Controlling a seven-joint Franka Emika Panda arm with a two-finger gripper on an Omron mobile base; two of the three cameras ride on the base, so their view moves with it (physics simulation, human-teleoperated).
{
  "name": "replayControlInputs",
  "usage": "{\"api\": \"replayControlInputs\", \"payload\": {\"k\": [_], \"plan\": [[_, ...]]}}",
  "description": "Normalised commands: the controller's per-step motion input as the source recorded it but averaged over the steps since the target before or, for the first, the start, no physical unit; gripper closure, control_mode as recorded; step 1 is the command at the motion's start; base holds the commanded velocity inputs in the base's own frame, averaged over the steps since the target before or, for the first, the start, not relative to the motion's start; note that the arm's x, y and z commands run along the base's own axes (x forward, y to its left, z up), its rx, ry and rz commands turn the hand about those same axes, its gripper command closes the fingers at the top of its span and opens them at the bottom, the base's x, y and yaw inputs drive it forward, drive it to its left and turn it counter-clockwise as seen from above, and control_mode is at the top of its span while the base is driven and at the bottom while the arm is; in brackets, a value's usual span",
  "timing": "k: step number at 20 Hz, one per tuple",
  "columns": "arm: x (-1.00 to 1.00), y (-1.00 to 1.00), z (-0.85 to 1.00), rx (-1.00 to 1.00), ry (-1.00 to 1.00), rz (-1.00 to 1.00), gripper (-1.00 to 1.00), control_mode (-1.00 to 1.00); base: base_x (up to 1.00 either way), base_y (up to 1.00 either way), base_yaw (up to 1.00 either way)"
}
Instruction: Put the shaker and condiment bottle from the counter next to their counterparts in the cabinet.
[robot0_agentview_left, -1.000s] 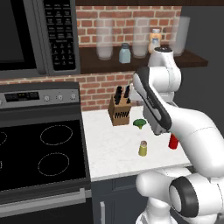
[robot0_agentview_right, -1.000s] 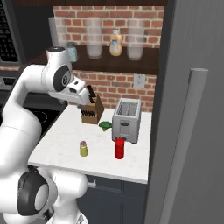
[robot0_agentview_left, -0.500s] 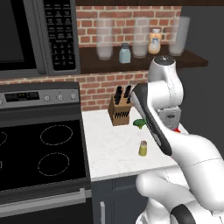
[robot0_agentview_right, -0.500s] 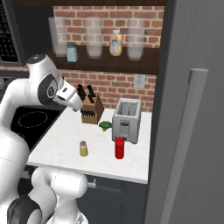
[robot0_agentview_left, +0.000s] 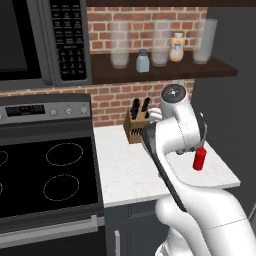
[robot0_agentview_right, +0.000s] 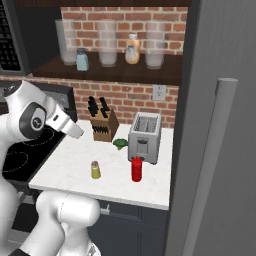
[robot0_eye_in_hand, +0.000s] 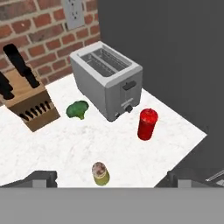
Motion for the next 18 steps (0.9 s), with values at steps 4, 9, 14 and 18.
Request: {"api": "replayControlInputs", "payload": {"k": [4, 9, 14, 18], "plan": [[0.0, 0.23, -0.16, -0.04, -0.05, -0.24, -1.0, -1.0, 0.0, 0.0, 0.0], [0.0, 0.37, -0.18, -0.04, -0.02, -0.25, -1.0, -1.0, 0.0, 0.0, 0.0], [0.0, 0.37, -0.19, -0.02, -0.02, -0.24, -1.0, -1.0, 0.0, 0.0, 0.0], [0.0, 0.29, -0.21, 0.0, -0.02, -0.24, -1.0, -1.0, 0.0, 0.0, 0.0]]}}
